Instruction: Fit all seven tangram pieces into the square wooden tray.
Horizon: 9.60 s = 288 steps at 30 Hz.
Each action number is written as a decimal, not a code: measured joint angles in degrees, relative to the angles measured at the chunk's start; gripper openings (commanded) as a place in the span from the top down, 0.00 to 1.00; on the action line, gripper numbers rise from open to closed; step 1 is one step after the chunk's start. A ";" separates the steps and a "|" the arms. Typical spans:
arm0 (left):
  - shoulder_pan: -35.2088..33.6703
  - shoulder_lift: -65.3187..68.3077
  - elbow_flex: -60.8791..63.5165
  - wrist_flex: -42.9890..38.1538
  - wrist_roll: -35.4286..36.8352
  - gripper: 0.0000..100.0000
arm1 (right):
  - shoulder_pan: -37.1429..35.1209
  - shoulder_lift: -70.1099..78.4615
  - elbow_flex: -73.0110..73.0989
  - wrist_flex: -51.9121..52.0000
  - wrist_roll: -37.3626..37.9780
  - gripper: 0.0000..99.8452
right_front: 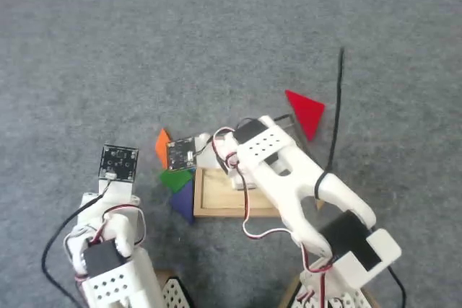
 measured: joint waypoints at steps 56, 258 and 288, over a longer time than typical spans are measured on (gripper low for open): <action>-1.85 0.00 0.09 -4.57 3.34 0.98 | -4.13 -14.42 17.14 -14.51 -45.89 0.97; 26.37 98.29 -44.31 -7.91 16.18 0.81 | 20.57 -42.55 33.67 -12.48 -36.40 0.96; 29.89 92.92 -40.26 -9.85 16.53 0.86 | 20.57 -42.81 33.67 -12.48 -36.40 0.96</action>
